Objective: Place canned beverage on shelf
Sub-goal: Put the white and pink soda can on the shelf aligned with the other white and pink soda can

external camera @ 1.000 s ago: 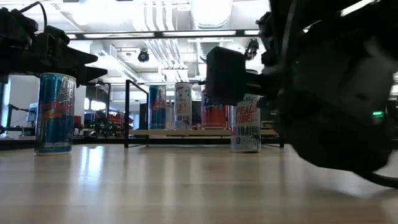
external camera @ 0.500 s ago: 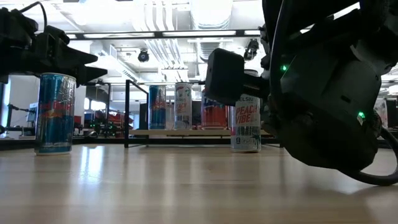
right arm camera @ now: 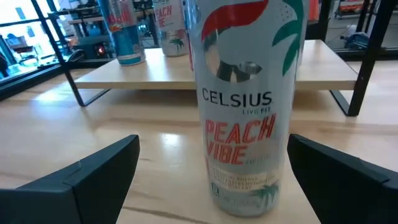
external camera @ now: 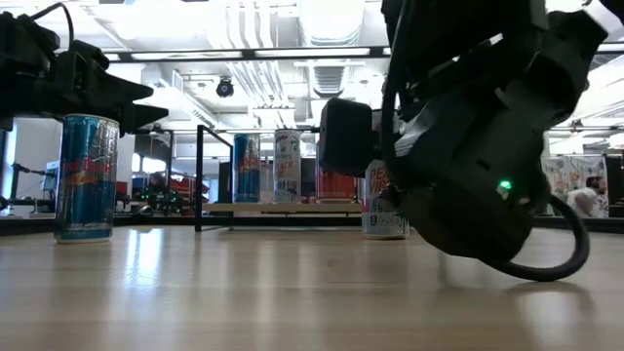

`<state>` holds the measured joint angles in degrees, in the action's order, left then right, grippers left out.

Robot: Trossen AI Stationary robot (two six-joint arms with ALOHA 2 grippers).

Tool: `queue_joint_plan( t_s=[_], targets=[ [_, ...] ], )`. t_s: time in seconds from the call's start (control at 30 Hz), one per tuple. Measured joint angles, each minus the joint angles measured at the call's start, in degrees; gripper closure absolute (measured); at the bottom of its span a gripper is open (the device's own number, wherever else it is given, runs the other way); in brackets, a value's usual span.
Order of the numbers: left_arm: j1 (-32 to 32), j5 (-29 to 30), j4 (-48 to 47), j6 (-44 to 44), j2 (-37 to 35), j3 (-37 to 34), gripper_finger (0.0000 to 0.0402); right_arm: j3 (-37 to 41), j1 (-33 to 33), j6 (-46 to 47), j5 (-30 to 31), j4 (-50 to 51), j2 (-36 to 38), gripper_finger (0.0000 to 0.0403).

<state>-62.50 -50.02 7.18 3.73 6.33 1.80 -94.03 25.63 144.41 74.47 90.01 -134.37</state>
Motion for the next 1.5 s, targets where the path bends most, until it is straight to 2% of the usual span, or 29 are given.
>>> queue_joint_plan(
  t_s=[0.8,0.93,1.3,1.5],
  targets=[
    [0.0,0.0,0.0,0.0,0.0,0.0,0.0022,0.8,-5.1,-0.4,0.1,0.0,0.0,0.0016],
    [0.0,0.0,0.0,0.0,0.0,0.0,0.0022,0.8,-5.7,-0.4,0.1,0.0,0.0,0.0043],
    [0.0,0.0,0.0,0.0,0.0,0.0,0.0022,0.8,-6.1,-0.5,-0.9,-0.5,0.0,0.0163],
    [0.0,0.0,0.0,0.0,0.0,0.0,0.0022,-0.1,-6.2,-2.2,-0.3,-2.7,0.0,0.0165]
  ],
)
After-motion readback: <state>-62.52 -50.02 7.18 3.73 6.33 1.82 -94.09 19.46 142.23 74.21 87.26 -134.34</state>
